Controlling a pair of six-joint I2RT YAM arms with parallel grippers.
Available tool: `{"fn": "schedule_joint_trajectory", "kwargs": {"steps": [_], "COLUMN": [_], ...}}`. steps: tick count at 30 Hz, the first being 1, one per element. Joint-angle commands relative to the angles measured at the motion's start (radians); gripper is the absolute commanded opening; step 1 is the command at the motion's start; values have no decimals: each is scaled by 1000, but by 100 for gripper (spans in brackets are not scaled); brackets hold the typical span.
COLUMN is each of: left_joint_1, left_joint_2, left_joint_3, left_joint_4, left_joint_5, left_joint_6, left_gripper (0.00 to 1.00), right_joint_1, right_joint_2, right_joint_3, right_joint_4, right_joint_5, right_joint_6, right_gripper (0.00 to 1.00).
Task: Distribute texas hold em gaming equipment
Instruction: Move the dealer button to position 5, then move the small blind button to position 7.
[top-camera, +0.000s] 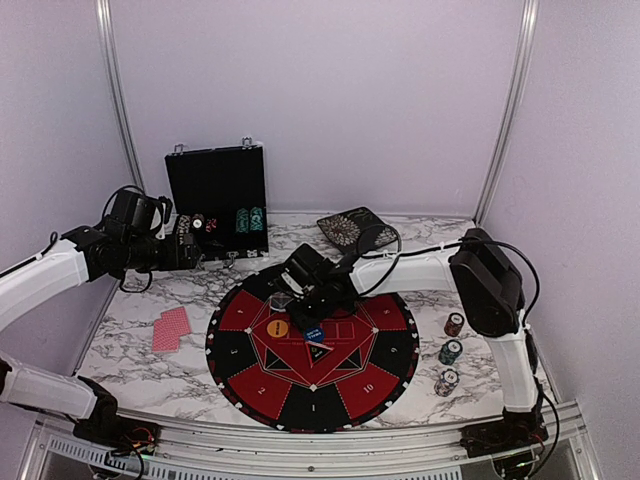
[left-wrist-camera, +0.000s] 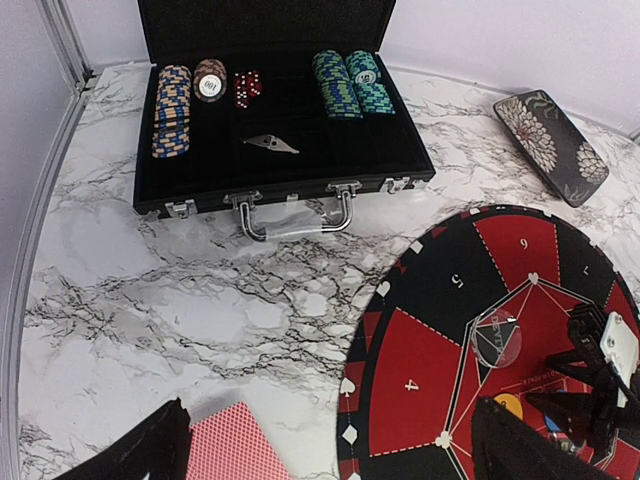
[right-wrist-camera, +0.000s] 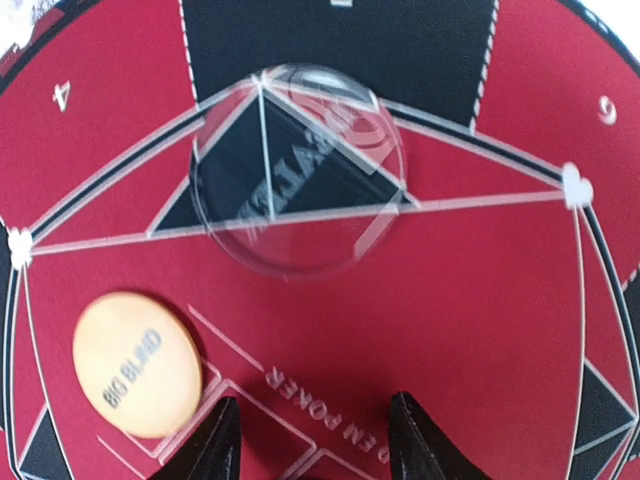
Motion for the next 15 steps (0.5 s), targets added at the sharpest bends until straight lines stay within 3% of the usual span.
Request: {"fn": "schedule_joint_trajectory", "kwargs": {"steps": [1,15], "left_joint_1": [6,10], "left_joint_2": [8,19], "left_joint_3": [-9,-6], "left_joint_4": [14,9], "left_joint_5": [4,8], "left_joint_6": [-5,-8], "left_gripper": [99,99], "right_joint_1": [18,51], "right_joint_2": [-77,-112], "right_joint_3": [-67,-154], "right_joint_4": [-29,-60], "right_joint_5": [11,53], "right_joint_6": [41,90], "right_gripper": [50,59]}}
